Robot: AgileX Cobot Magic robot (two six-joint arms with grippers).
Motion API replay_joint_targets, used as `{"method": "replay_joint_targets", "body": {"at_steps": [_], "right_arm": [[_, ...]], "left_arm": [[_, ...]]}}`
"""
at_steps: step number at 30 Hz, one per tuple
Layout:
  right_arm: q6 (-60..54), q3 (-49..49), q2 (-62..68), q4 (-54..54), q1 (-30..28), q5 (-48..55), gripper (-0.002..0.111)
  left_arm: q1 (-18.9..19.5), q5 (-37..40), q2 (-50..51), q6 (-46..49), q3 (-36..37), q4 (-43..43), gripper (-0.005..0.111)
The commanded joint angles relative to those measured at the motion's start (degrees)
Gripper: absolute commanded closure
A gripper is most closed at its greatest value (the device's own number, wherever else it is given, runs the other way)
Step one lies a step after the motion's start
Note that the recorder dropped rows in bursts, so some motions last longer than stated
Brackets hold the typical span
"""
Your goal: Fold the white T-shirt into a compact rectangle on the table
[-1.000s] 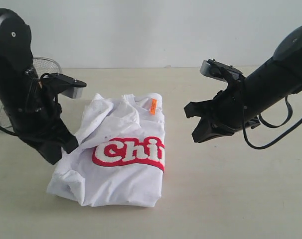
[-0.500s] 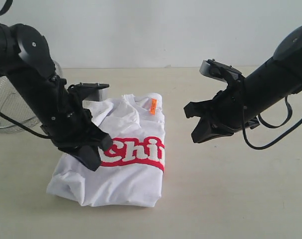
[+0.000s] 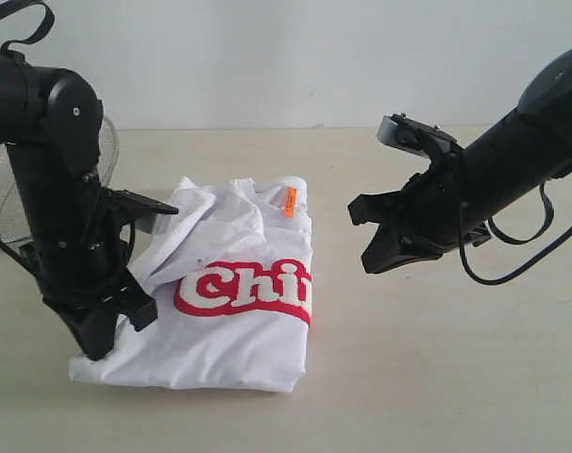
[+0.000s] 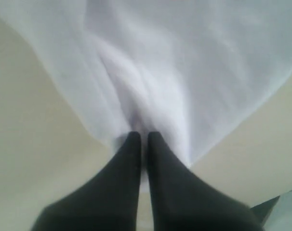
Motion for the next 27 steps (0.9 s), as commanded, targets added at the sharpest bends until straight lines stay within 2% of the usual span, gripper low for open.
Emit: {"method": "replay_joint_targets", "body": {"at_steps": [1, 7, 11, 14, 17, 19, 22, 27], "right_arm": [[-0.8, 0.3, -0.9, 0.3, -0.3, 0.7, 0.108], [-1.6, 0.3, -0.9, 0.3, -0.3, 0.7, 0.108], [-2.1, 0.3, -0.9, 0.6, -0.3, 1.2, 0.108], [-2.9, 0.3, -0.9, 1.6, -0.3, 1.1, 0.108], [-3.0, 0.3, -0.9, 1.7, -0.3, 1.1, 0.108], [-3.3, 0.3, -0.9, 1.7, -0.3, 1.1, 0.108], [-3.2, 0.3, -0.9, 1.7, -0.3, 1.3, 0.108], [-3.2, 0.3, -0.9, 1.8, -0.3, 1.8, 0.108]], "left_arm": [[-0.2, 1.2, -1.6, -3.4, 0.1, 5.3, 0.102], [0.4, 0.4, -3.9, -3.4, 0.1, 4.6, 0.102], [0.4, -2.5, -7.0, -2.6, -1.1, 0.0, 0.102], [0.3, -8.7, -7.9, -1.3, -3.4, -3.4, 0.102], [0.3, -16.7, -7.4, 4.8, -5.3, -7.7, 0.102], [0.3, -17.5, -6.3, 6.8, -6.9, -7.4, 0.102], [0.3, -18.7, -4.7, 8.0, -8.6, -5.9, 0.093], [0.3, -27.6, -1.8, 8.0, -8.8, -6.5, 0.072]]}}
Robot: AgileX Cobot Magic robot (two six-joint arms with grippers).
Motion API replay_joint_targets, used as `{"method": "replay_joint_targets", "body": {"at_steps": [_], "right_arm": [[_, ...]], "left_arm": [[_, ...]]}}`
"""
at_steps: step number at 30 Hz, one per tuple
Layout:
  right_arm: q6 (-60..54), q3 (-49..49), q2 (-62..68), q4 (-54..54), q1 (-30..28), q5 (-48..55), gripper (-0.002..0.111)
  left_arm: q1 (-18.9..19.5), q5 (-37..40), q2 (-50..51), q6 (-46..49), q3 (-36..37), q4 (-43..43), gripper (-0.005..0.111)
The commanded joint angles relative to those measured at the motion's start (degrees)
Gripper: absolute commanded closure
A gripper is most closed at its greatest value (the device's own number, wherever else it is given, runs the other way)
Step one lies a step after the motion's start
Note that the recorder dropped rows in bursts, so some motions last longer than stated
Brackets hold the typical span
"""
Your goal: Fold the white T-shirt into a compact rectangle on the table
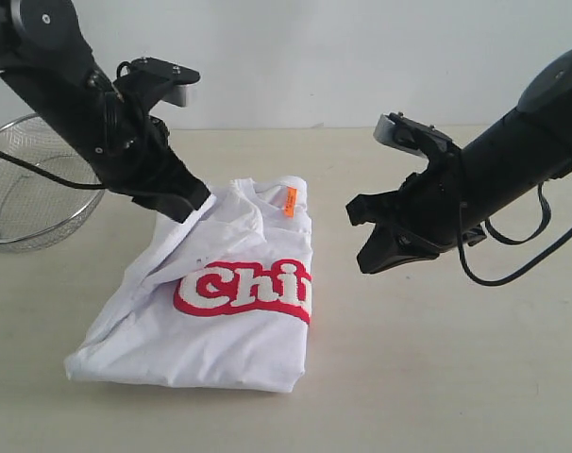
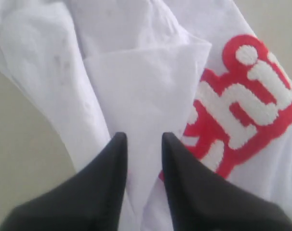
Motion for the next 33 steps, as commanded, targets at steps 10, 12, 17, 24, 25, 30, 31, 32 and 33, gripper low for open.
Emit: {"method": "replay_joint_targets", "body": {"at_steps": [10, 12, 17, 24, 25, 30, 31, 32, 33], "right_arm": [[-0.3, 0.3, -0.9, 1.4, -0.3, 2.6, 0.108], [-0.3, 0.3, -0.9, 1.5, -0.1, 3.6, 0.108], [0.0, 0.3, -0.9, 1.5, -0.1, 4.8, 0.108], [0.8, 0.3, -0.9, 1.6, -0.1, 2.8, 0.108], [0.8, 0.3, -0.9, 1.6, -0.1, 2.7, 0.108], [0.8, 0.3, -0.9, 1.6, -0.1, 2.5, 0.108], [0.6, 0.3, -0.9, 1.6, -0.1, 2.5, 0.108], [0.6, 0.3, -0.9, 1.6, -0.1, 2.5, 0.108], [0.6, 0.3, -0.9, 1.6, -0.1, 2.5, 0.108]], "left_arm": [[0.0, -10.1, 11.6, 0.8, -6.8, -1.6, 0.093], [0.0, -9.1, 13.6, 0.6, -10.2, -1.7, 0.094], [0.0, -7.3, 17.8, -0.1, -14.2, -2.2, 0.094], [0.1, -7.0, 21.1, -0.1, -15.5, -1.4, 0.094], [0.1, -7.0, 21.6, -0.1, -15.5, -1.1, 0.094], [0.2, -6.8, 22.1, -3.6, -15.5, 5.4, 0.094], [0.2, -6.5, 22.1, -5.3, -15.5, 7.5, 0.094], [0.2, -6.2, 22.1, -7.0, -15.5, 9.9, 0.094], [0.3, -5.7, 22.1, -8.3, -15.5, 11.4, 0.094]]}}
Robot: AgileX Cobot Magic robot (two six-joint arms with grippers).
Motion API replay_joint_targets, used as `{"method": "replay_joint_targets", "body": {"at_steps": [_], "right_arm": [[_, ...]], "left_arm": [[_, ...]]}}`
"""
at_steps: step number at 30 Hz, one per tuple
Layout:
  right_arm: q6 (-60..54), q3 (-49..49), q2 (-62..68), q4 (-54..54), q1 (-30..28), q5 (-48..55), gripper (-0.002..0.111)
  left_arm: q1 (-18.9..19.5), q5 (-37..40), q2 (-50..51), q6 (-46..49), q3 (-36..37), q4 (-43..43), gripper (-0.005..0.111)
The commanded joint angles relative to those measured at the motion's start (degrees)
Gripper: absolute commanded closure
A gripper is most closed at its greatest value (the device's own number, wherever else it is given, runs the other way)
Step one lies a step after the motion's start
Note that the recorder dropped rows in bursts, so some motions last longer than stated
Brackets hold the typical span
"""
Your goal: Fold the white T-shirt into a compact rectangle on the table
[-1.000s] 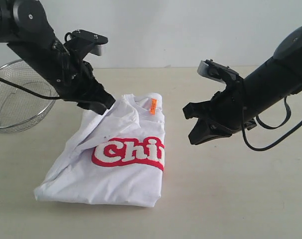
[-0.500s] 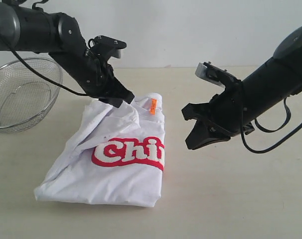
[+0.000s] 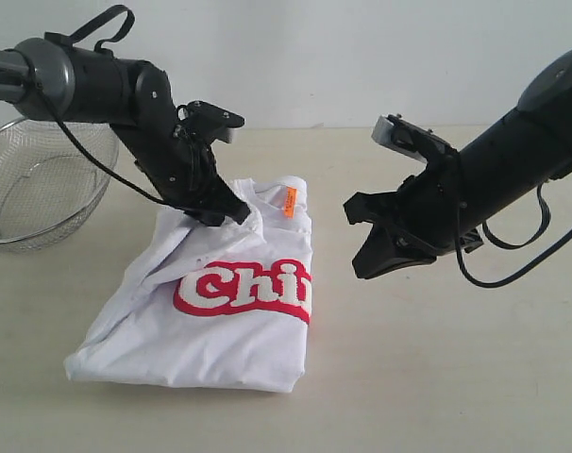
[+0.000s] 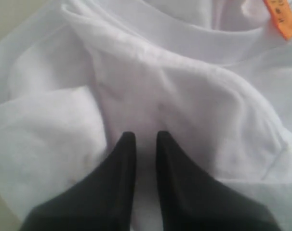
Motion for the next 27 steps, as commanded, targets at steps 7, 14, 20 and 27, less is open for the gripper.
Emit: {"method": "replay_joint_targets", "body": {"at_steps": [7, 14, 20, 27], "right_arm": [[-0.5, 0.3, -0.9, 0.4, -0.1, -0.5, 0.108], [-0.5, 0.3, -0.9, 0.4, -0.1, -1.3, 0.108], [-0.5, 0.3, -0.9, 0.4, -0.1, -1.7, 0.108], [-0.5, 0.3, -0.9, 0.4, -0.1, -1.9, 0.108]], "left_arm": [[2.9, 3.3, 0.1, -9.8, -0.3, 12.3, 0.094], [6.0, 4.9, -1.2, -11.1, -0.3, 12.3, 0.094], [6.7, 4.3, -3.7, -11.1, -0.3, 11.7, 0.094], [6.7, 7.1, -5.9, -5.5, -0.5, -0.4, 0.094]]}}
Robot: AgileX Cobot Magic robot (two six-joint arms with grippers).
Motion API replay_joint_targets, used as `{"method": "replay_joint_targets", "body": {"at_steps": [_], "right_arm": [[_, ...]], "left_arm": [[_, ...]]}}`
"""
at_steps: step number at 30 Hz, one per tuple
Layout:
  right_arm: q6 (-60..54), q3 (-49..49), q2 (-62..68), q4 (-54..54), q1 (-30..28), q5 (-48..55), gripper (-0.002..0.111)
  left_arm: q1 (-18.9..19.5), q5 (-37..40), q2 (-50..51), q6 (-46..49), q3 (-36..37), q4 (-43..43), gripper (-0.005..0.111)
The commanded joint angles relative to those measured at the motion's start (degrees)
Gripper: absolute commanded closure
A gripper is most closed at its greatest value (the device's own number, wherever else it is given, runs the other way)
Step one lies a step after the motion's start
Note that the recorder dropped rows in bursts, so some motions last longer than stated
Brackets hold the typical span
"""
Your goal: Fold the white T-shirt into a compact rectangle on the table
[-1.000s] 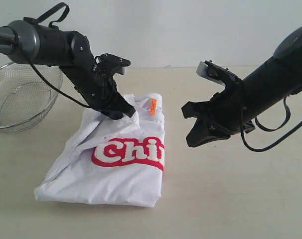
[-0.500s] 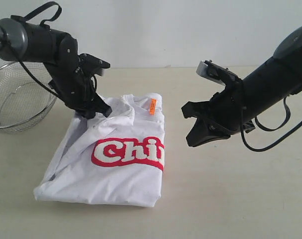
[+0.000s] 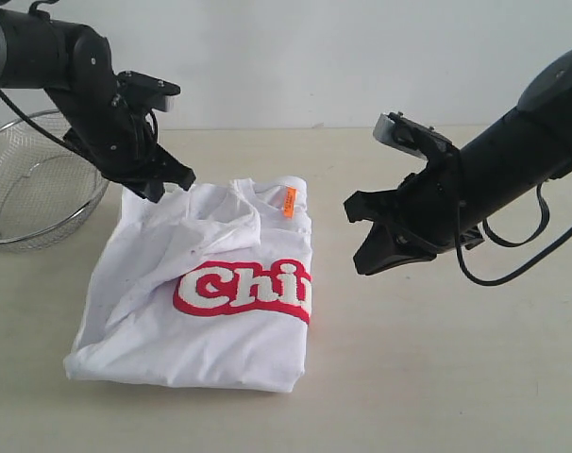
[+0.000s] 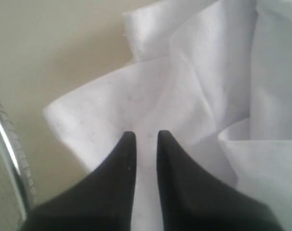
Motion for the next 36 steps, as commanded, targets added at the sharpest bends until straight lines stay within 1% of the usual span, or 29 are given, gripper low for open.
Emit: {"method": "replay_joint_targets", "body": {"at_steps": [1, 2, 6, 8, 10, 12, 13, 15, 16, 18, 19, 21, 23, 26, 28, 31, 36], "right_arm": [[-0.4, 0.3, -0.9, 0.3, -0.1, -0.6, 0.108], [-0.4, 0.3, -0.9, 0.4, -0.1, -0.5, 0.108], [-0.4, 0.3, -0.9, 0.5, -0.1, -0.4, 0.108], [-0.4, 0.3, -0.9, 0.5, -0.1, -0.4, 0.108], [-0.4, 0.3, -0.9, 0.5, -0.1, -0.3, 0.108], [-0.4, 0.3, -0.9, 0.5, -0.1, -0.2, 0.108], [-0.4, 0.3, -0.9, 0.5, -0.1, -0.2, 0.108], [-0.4, 0.3, -0.9, 0.5, -0.1, -0.3, 0.108], [-0.4, 0.3, -0.9, 0.5, -0.1, -0.4, 0.108], [-0.4, 0.3, -0.9, 0.5, -0.1, -0.9, 0.108], [-0.4, 0.3, -0.9, 0.5, -0.1, -1.1, 0.108], [-0.4, 0.3, -0.9, 0.5, -0.1, -1.1, 0.108], [-0.4, 0.3, -0.9, 0.5, -0.1, -1.1, 0.108], [-0.4, 0.3, -0.9, 0.5, -0.1, -1.2, 0.108], [-0.4, 0.3, -0.9, 0.5, -0.1, -1.2, 0.108], [-0.4, 0.3, -0.9, 0.5, -0.1, -1.2, 0.108], [-0.4, 0.3, -0.9, 1.0, -0.1, -1.2, 0.108]], "left_arm": [[-0.1, 3.7, -1.9, 5.6, -0.3, -12.0, 0.094], [-0.4, 4.6, -1.9, 6.3, -0.3, -13.5, 0.094], [-1.0, 6.0, -1.9, 6.3, -0.3, -13.6, 0.093], [-1.2, 6.6, -1.9, 6.3, -0.3, -13.6, 0.088], [-1.3, 8.4, -1.9, 6.3, -0.3, -13.9, 0.079], [-1.3, 10.2, -1.9, 6.4, -0.3, -14.5, 0.067], [-1.3, 12.3, -2.3, 6.7, -0.3, -15.5, 0.055], [-1.6, 15.1, -3.4, 7.7, -0.3, -19.5, 0.047], [-2.0, 15.2, -3.7, 8.8, -0.3, -20.6, 0.047], [-4.2, 13.8, -4.4, 9.7, -0.3, -21.2, 0.048], [-6.1, 13.3, -4.4, 9.7, -0.3, -21.0, 0.048], [-8.8, 12.9, -4.2, 9.7, -0.3, -18.3, 0.048], [-11.2, 10.7, -3.8, 9.7, -0.3, -14.3, 0.048], [-14.1, 6.4, -3.8, 10.8, -0.3, -5.0, 0.048], [-14.7, 5.6, -3.8, 11.7, -0.3, -0.4, 0.048], [-14.7, 5.1, -3.2, 14.1, -0.3, -0.4, 0.048], [-14.7, 4.4, -1.2, 16.7, -0.3, -3.6, 0.048]]}}
